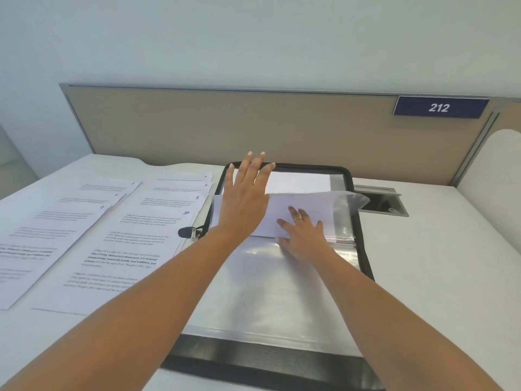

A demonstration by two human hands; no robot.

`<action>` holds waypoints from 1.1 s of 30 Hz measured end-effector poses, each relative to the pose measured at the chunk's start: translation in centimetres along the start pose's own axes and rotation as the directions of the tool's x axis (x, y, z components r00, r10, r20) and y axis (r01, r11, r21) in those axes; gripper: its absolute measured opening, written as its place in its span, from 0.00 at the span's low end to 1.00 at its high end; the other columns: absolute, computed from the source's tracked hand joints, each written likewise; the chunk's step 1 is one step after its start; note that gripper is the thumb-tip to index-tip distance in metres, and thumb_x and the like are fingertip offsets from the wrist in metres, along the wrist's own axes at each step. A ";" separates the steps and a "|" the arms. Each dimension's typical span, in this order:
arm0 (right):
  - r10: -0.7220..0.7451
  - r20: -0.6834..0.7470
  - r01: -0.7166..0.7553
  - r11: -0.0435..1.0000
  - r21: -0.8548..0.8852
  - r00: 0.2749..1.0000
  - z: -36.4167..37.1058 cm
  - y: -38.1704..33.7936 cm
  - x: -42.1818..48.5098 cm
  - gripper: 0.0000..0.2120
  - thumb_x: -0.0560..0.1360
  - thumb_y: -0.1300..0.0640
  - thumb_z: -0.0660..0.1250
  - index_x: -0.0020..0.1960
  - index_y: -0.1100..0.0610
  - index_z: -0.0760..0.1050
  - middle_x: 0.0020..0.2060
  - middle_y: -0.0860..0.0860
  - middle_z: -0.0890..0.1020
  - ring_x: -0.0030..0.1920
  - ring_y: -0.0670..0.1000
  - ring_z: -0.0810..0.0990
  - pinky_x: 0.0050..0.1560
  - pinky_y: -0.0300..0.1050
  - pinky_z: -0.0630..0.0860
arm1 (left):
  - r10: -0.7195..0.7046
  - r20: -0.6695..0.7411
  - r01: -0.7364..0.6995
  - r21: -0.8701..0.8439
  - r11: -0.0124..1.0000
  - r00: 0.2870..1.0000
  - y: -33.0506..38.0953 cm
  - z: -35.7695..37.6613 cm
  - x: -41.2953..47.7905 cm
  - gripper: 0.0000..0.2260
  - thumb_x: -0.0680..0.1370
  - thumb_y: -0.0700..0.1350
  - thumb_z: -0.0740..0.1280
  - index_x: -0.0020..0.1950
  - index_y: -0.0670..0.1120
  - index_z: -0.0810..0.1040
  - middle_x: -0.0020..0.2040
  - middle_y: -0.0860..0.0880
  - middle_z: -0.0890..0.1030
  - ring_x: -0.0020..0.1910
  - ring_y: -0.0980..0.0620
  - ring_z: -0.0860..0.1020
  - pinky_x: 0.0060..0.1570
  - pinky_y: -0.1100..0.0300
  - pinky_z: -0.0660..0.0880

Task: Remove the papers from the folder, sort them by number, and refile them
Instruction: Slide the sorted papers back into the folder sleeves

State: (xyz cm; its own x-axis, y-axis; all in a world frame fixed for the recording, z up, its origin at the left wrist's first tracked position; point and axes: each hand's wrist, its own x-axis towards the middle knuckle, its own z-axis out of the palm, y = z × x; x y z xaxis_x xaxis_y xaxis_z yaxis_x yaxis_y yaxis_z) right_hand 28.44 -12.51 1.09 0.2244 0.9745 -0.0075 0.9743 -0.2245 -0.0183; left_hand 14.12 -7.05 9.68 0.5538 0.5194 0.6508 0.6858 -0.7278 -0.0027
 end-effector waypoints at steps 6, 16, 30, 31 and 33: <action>0.097 0.092 -0.103 0.992 0.073 0.991 0.8 0.6 1.8 0.27 0.80 0.40 0.50 0.76 0.45 0.51 0.77 0.50 0.45 0.76 0.55 0.44 0.68 0.68 0.54 | -0.128 0.237 0.142 -0.042 0.989 0.963 -1.8 2.4 -3.7 0.24 0.78 0.45 0.64 0.73 0.47 0.62 0.76 0.48 0.57 0.76 0.47 0.53 0.72 0.47 0.51; 0.115 0.066 -0.119 0.990 0.076 0.991 1.2 -1.6 1.9 0.27 0.80 0.40 0.49 0.76 0.48 0.51 0.77 0.50 0.48 0.76 0.54 0.47 0.70 0.62 0.54 | -0.236 0.692 0.449 -0.143 0.882 0.682 -3.7 3.7 -8.9 0.28 0.81 0.55 0.57 0.77 0.50 0.51 0.70 0.46 0.68 0.68 0.46 0.68 0.62 0.51 0.66; -0.005 0.052 -0.005 0.984 0.176 0.999 -0.2 -11.1 3.4 0.23 0.79 0.42 0.54 0.70 0.54 0.65 0.74 0.50 0.58 0.74 0.52 0.56 0.68 0.54 0.60 | -0.319 0.619 0.516 -0.165 0.840 0.717 -12.1 0.9 -10.2 0.25 0.79 0.55 0.60 0.74 0.49 0.59 0.71 0.50 0.68 0.68 0.49 0.68 0.64 0.53 0.66; -0.018 0.049 0.009 0.983 0.182 0.999 -0.3 -12.2 4.1 0.23 0.80 0.43 0.54 0.70 0.54 0.65 0.74 0.51 0.59 0.73 0.52 0.57 0.68 0.54 0.61 | -0.325 0.614 0.511 -0.150 0.846 0.719 -13.6 0.8 -10.1 0.25 0.79 0.55 0.60 0.74 0.49 0.60 0.71 0.50 0.68 0.68 0.49 0.68 0.63 0.53 0.66; -0.046 0.038 0.038 0.982 0.187 0.998 -0.6 -14.5 5.5 0.22 0.80 0.44 0.55 0.69 0.55 0.66 0.73 0.51 0.61 0.72 0.53 0.60 0.67 0.52 0.63 | -0.337 0.618 0.509 -0.121 0.852 0.710 -16.5 0.8 -9.9 0.25 0.79 0.55 0.60 0.74 0.48 0.59 0.71 0.50 0.68 0.69 0.49 0.67 0.64 0.53 0.66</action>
State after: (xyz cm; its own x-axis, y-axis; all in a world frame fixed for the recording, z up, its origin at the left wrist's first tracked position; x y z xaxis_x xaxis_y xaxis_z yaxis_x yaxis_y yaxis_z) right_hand 15.53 -3.86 1.92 0.1787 0.9829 -0.0445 0.9613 -0.1840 -0.2049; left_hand -2.30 0.15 2.66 0.4544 0.8908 -0.0058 0.8092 -0.4100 0.4208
